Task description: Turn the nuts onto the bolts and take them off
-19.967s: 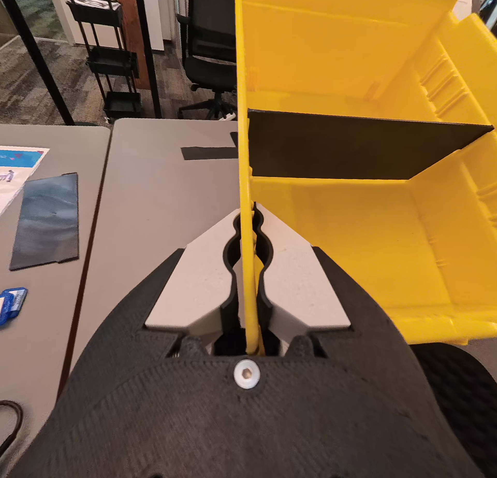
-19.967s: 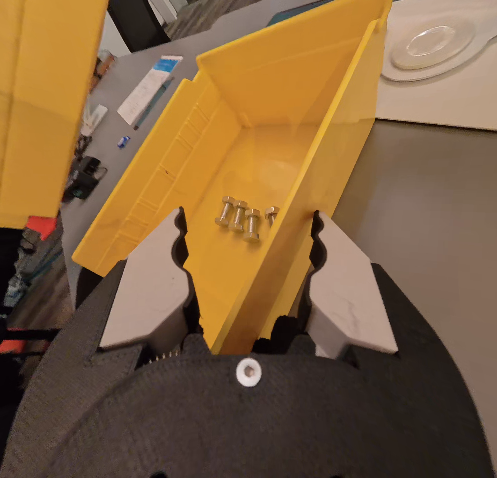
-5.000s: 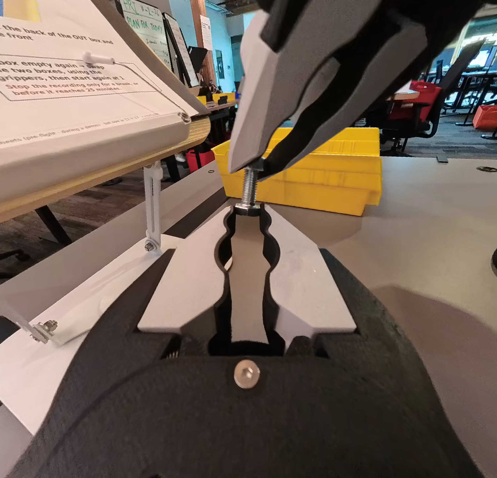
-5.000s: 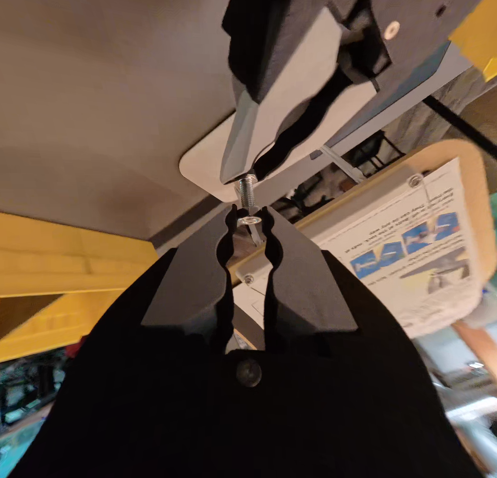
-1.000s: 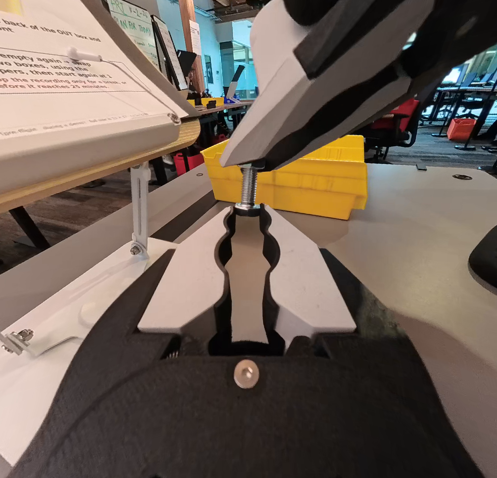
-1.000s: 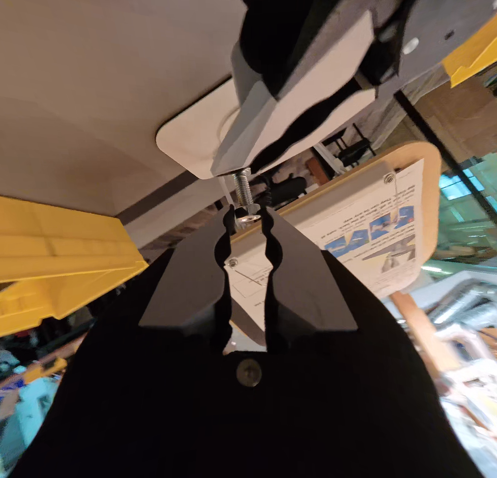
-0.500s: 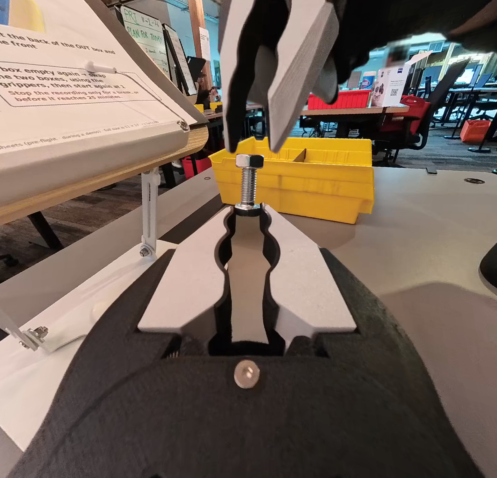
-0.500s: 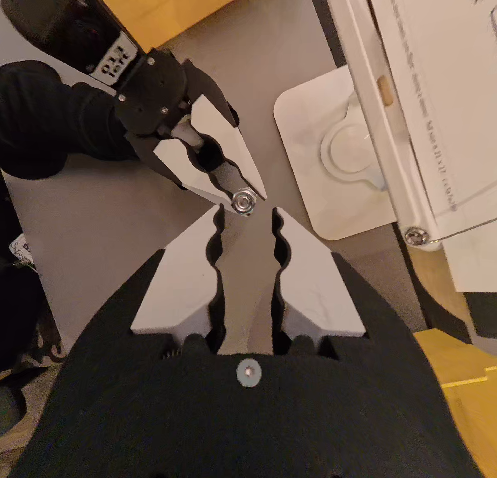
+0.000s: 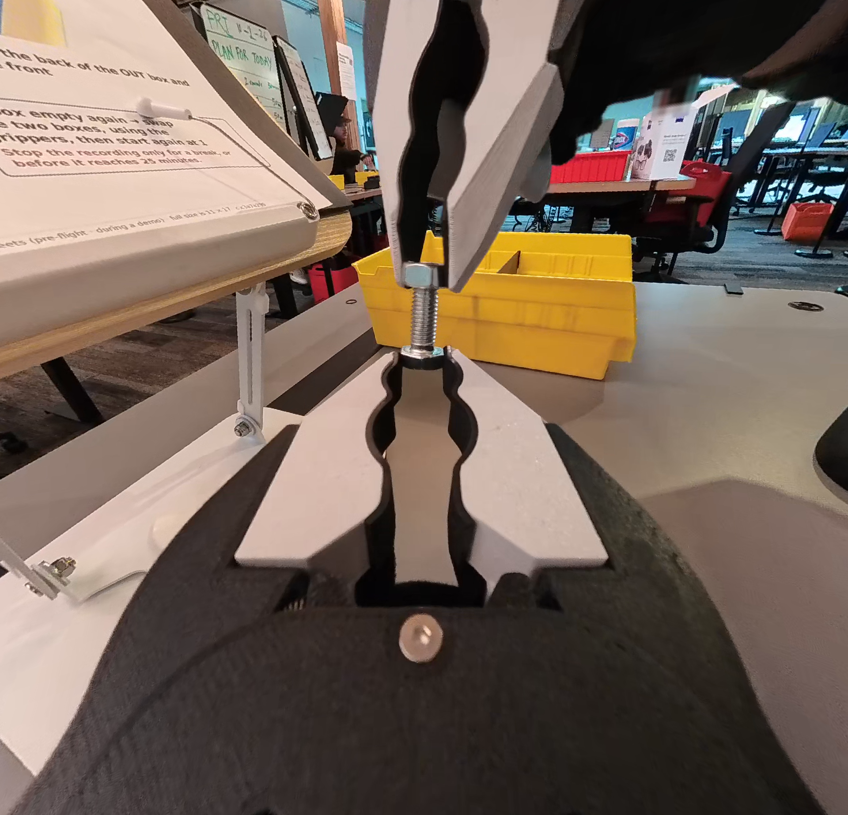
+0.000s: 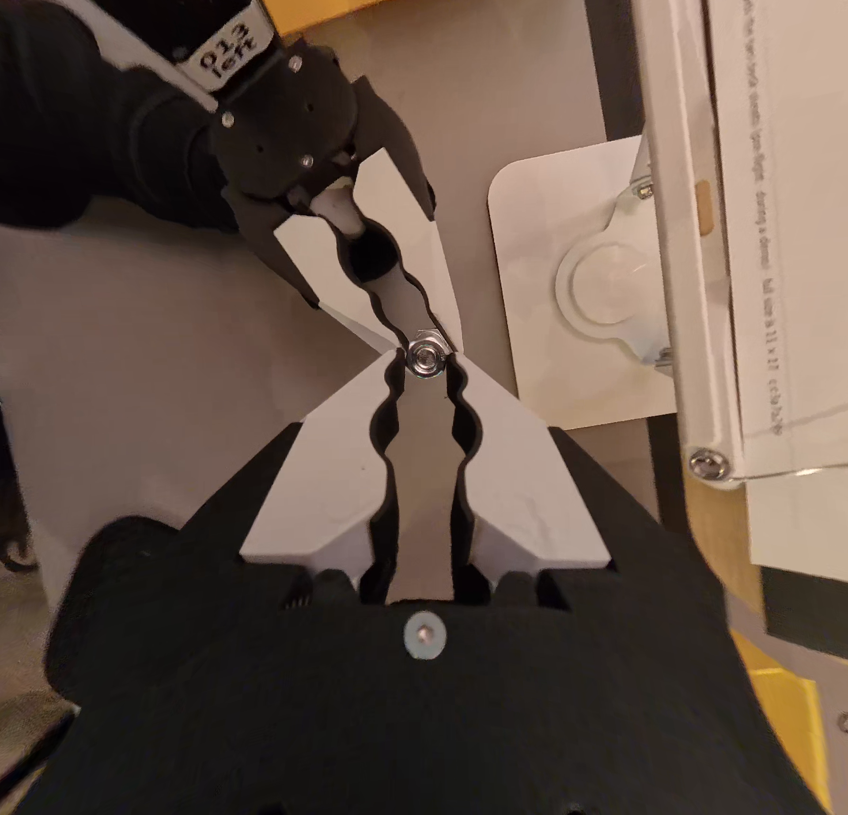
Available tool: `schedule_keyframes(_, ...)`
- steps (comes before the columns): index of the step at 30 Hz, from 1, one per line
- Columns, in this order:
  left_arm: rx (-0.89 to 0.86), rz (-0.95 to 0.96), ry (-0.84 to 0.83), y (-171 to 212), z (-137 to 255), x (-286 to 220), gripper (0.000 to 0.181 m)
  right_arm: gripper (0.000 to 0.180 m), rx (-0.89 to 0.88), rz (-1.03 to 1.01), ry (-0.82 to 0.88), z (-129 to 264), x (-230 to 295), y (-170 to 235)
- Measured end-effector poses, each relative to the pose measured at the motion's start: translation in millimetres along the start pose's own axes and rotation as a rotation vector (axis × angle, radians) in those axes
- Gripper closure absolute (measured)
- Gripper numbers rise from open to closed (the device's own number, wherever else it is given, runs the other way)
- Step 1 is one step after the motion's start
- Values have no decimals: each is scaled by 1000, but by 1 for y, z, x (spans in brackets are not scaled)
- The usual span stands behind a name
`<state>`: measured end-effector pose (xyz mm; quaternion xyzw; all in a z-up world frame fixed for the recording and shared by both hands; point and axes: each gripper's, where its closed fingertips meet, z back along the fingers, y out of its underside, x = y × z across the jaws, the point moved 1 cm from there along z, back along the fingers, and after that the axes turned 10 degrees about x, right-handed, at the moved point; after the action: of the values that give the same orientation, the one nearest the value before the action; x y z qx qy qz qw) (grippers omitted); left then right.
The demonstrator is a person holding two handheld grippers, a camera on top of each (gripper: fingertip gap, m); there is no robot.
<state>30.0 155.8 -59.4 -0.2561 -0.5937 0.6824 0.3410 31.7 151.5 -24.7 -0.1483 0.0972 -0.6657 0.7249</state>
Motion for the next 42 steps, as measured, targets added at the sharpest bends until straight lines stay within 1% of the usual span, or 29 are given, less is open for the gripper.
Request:
schedule_keyframes(4, 8, -5, 0, 2, -1, 0, 165, 163, 93, 212, 67, -1, 1, 1)
schedule_keyframes(12, 9, 0, -1, 2, 0, 2, 165, 164, 314, 774, 324, -2, -1, 1)
schedule_keyframes(15, 7, 3, 7, 2, 0, 1, 165, 165, 399, 945, 418, -2, -2, 1)
schedule_keyframes(17, 2, 8, 10, 1, 1, 1, 165, 164, 464, 1061, 506, -1, -4, 0)
schedule_keyframes(21, -11, 33, 29, 0, 2, 1, 165, 164, 650, 1365, 756, 0, -7, -3)
schedule_keyframes(23, -8, 33, 28, 1, 2, 2, 165, 164, 706, 1467, 841, -1, -5, -6)
schedule_keyframes(26, -20, 53, 32, 0, 3, 4, 165, 164, 702, 1520, 905, -1, -7, -8)
schedule_keyframes(27, -20, 53, 34, 0, 4, 4, 165, 164, 689, 1510, 898, -1, -7, -7)
schedule_keyframes(28, -18, 46, 32, 0, 3, 3, 165, 152, 669, 1477, 880, -1, -7, -7)
schedule_keyframes(29, -19, 44, 28, 0, 3, 3, 165, 136, 640, 1428, 869, -1, -7, -8)
schedule_keyframes(31, -23, 43, 27, -2, 3, 3, 165, 142, 582, 1287, 796, 1, -6, -5)
schedule_keyframes(32, -20, 38, 20, -1, 4, 4, 165, 140, 536, 1182, 738, 2, -6, -3)
schedule_keyframes(34, -20, 39, 10, -1, 5, 7, 165, 146, 407, 954, 610, 5, -1, -2)
schedule_keyframes(35, -23, 41, 6, -2, 6, 8, 165, 146, 355, 824, 534, 7, 0, 0)
schedule_keyframes(36, -24, 41, 3, -2, 6, 8, 165, 144, 314, 680, 470, 9, -1, 2)
schedule_keyframes(38, -25, 41, 0, -2, 6, 9, 165, 146, 257, 409, 350, 10, -7, 8)
schedule_keyframes(40, -23, 38, -2, -2, 5, 8, 165, 151, 160, 187, 232, 9, -9, 9)
schedule_keyframes(42, -19, 32, -3, -2, 4, 7, 165, 143, 62, -4, 91, 6, -6, 6)
